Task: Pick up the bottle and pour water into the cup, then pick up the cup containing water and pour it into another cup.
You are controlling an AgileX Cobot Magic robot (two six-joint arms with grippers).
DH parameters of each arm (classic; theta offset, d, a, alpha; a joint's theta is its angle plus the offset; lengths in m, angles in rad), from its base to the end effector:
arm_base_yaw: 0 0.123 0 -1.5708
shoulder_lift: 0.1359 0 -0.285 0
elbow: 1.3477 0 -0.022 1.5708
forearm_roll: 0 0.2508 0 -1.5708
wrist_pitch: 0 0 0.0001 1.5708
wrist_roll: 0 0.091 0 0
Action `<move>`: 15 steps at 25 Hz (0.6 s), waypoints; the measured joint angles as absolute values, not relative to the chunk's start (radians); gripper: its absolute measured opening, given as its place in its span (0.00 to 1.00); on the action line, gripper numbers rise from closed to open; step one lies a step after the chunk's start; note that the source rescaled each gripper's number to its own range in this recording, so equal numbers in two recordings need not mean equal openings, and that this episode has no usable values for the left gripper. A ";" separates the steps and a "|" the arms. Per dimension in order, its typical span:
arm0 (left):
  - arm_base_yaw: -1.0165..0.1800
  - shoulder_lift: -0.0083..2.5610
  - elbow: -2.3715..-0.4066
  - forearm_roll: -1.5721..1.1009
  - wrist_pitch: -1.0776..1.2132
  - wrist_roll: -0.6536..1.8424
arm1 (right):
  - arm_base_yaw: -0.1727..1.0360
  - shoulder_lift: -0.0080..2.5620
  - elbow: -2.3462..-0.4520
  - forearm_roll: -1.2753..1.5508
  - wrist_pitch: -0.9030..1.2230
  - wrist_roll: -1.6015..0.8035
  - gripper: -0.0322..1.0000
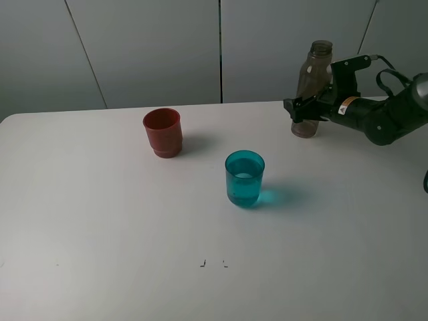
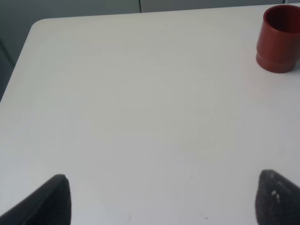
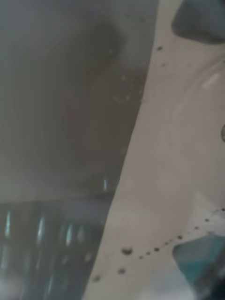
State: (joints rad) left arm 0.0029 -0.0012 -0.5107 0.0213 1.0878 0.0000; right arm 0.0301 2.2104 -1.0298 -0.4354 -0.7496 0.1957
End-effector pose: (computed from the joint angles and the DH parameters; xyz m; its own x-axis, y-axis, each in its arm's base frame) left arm -0.0074 0.0017 0.2781 -0.4696 0.0085 -0.8829 -0.0149 0.9997 0.0176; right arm 0.4138 0.0386 0.0804 -0.3400 -0.1368 -0.9304 -0.3421 0.9396 -0.0131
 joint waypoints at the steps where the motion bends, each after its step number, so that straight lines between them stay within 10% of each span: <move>1: 0.003 -0.001 -0.511 0.021 1.088 0.000 | 0.030 2.210 -1.030 -0.438 -0.743 0.197 0.99; 15: 0.003 -0.001 -0.511 0.021 1.088 0.007 | 0.030 2.138 -0.960 -0.505 -0.678 0.292 0.99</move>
